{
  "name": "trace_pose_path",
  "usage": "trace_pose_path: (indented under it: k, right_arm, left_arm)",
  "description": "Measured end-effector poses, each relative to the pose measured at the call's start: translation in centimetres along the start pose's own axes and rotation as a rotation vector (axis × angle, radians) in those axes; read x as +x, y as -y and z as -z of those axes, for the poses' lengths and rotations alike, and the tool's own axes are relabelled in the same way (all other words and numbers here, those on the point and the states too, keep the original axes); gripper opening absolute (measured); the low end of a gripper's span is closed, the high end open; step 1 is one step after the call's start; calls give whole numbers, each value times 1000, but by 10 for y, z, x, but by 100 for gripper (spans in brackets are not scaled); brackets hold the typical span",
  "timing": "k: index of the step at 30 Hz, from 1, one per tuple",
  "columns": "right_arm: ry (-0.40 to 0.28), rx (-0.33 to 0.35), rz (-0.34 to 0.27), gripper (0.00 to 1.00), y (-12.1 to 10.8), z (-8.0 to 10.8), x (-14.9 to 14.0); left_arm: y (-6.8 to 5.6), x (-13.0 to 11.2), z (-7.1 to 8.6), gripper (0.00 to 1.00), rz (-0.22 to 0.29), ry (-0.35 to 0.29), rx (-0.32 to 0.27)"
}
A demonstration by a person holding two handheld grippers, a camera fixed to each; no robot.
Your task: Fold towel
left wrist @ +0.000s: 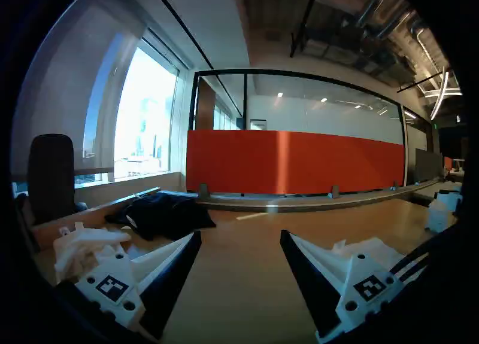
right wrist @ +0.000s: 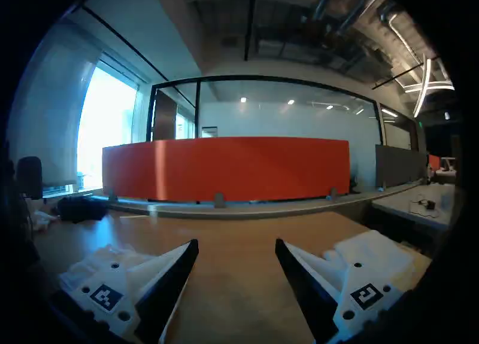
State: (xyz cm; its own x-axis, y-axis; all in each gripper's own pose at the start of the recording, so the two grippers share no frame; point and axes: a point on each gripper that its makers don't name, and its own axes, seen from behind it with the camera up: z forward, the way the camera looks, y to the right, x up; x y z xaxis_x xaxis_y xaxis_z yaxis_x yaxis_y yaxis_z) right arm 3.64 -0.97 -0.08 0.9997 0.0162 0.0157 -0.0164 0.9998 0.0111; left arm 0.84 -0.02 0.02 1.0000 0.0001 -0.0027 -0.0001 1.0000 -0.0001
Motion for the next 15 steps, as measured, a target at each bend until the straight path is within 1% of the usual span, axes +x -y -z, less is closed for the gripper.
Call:
trace_pose_path:
  k: [2, 5, 11, 15]
  right_arm:
    - [-1, -2, 0, 99, 0, 1, 16]
    - [-1, -8, 8, 99, -1, 3, 41]
    - [10, -18, 33, 100, -1, 7, 92]
    - [9, -28, 43, 100, -3, 11, 126]
  left_arm:
    - [1, 19, 0, 98, 0, -6, 0]
    - [-3, 48, 0, 98, -7, -17, -6]
    - [-16, 103, 2, 98, -28, -8, -33]
    - [-27, 127, 5, 98, -36, 7, -54]
